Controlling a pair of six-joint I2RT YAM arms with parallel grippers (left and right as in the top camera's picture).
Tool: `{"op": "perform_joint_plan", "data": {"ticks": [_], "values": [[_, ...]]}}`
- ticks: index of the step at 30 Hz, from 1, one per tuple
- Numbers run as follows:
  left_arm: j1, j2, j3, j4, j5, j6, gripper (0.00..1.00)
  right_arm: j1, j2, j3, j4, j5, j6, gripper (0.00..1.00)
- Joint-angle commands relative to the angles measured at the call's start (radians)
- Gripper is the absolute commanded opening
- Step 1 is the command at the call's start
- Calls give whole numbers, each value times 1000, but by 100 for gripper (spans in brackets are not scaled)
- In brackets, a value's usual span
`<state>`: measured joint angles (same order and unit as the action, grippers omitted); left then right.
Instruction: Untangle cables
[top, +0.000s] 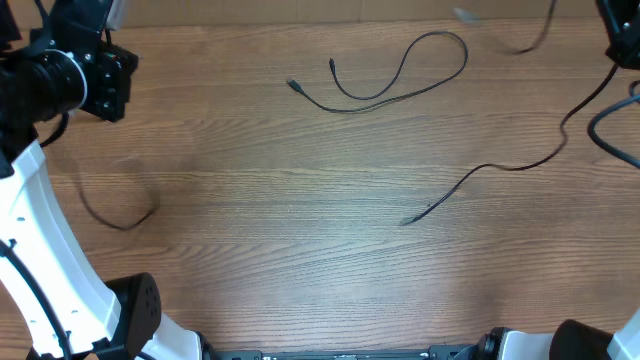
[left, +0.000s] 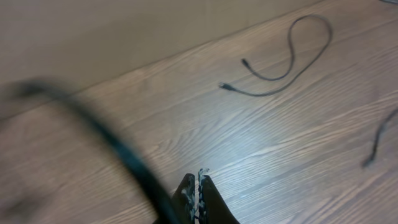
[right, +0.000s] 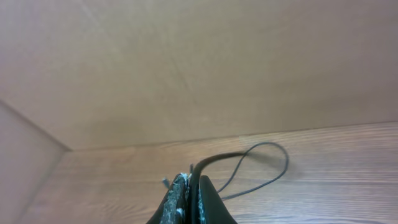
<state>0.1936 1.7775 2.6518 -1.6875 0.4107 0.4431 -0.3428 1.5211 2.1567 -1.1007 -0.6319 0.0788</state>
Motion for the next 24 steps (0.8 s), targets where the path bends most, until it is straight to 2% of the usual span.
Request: {"op": "perform_joint_plan", "data": {"ticks": [1,4,8,14,22,24], "values": [[-55,16,3,-2,29,-22,4,22,-15,11,37,-42,0,4],[-128,14,3,-2,31,-26,4,15,-15,11,157,-12,-14,4],[-233,13,3,-2,26,-53,4,13,-4,11,365,16,-144,4],[-344,13,3,-2,-11,-183,4,13,70,11,636,241,-159,4],[-464,11,3,-2,-11,-205,4,-20,284,11,947,622,-193,4],[-491,11,3,-2,-11,-208,4,-50,341,11,1019,647,-192,6]]}}
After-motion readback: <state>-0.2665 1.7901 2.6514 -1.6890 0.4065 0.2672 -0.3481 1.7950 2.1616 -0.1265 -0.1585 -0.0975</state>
